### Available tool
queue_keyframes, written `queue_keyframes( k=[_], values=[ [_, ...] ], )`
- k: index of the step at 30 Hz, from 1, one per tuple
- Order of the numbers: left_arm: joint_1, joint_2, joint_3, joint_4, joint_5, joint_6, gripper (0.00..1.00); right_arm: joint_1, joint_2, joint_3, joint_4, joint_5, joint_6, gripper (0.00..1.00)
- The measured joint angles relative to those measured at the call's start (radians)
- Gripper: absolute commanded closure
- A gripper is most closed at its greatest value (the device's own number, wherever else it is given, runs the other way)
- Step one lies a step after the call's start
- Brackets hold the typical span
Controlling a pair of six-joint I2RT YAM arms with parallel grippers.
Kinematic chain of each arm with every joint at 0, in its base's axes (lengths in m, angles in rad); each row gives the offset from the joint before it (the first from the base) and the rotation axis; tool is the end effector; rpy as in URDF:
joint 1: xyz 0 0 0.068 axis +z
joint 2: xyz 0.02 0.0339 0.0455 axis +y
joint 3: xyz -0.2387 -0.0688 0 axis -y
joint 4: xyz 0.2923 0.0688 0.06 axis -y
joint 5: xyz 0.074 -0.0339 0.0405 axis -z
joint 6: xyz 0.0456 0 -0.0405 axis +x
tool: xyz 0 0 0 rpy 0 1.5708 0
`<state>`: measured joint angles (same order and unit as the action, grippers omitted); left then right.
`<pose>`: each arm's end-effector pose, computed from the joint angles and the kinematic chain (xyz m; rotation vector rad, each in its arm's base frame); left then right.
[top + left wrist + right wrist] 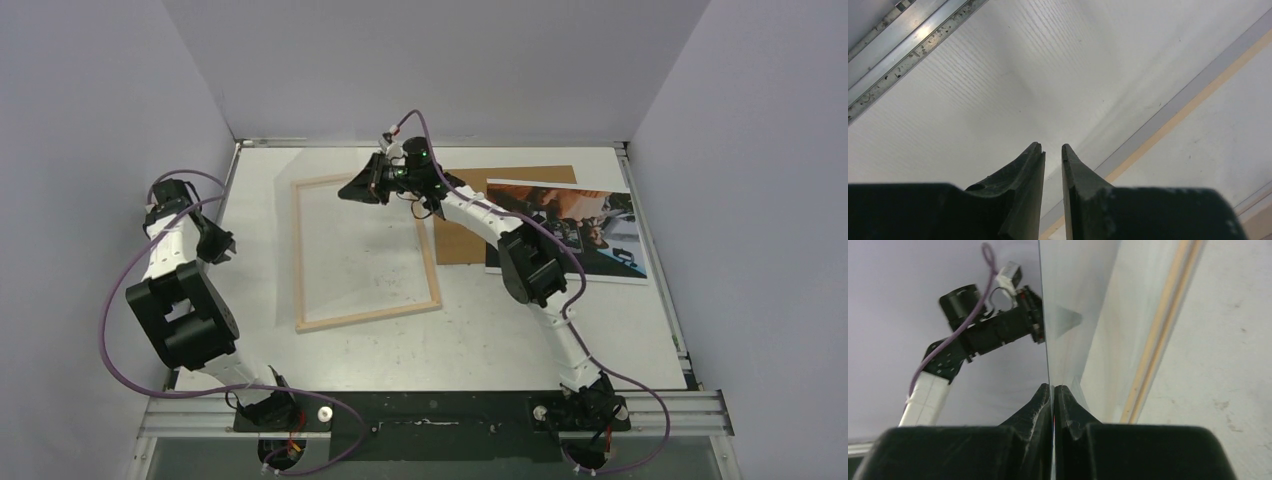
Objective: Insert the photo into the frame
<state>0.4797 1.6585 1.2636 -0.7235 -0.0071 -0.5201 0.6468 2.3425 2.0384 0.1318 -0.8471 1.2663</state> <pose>0.3423 0.1785 0.1866 -1.2909 2.3590 -0.0030 0.4470 0.3804 0.2364 -0.1174 2.2272 1.9751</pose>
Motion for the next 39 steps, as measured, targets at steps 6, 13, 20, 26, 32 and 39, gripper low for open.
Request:
queue_keyframes(
  k=[6, 13, 20, 26, 32, 39],
  values=[
    [0.000, 0.003, -0.002, 0.002, 0.032, -0.001, 0.82, -0.029, 0.142, -0.007, -0.019, 0.001, 0.040, 1.00],
    [0.000, 0.031, -0.002, 0.013, 0.087, 0.000, 0.79, -0.079, 0.143, -0.018, -0.098, -0.009, -0.038, 1.00],
    [-0.008, 0.075, -0.010, 0.043, 0.209, 0.014, 0.53, -0.123, 0.143, -0.018, -0.241, -0.026, -0.164, 1.00],
    [-0.068, 0.146, -0.008, 0.052, 0.298, 0.053, 0.47, -0.142, 0.143, -0.018, -0.299, -0.037, -0.236, 1.00],
    [-0.094, 0.195, -0.004, 0.058, 0.383, 0.072, 0.47, -0.145, 0.143, -0.018, -0.369, -0.041, -0.315, 1.00],
    [-0.094, 0.255, 0.007, 0.077, 0.495, 0.082, 0.47, -0.153, 0.192, 0.093, -0.564, -0.040, -0.488, 1.00]
  ],
)
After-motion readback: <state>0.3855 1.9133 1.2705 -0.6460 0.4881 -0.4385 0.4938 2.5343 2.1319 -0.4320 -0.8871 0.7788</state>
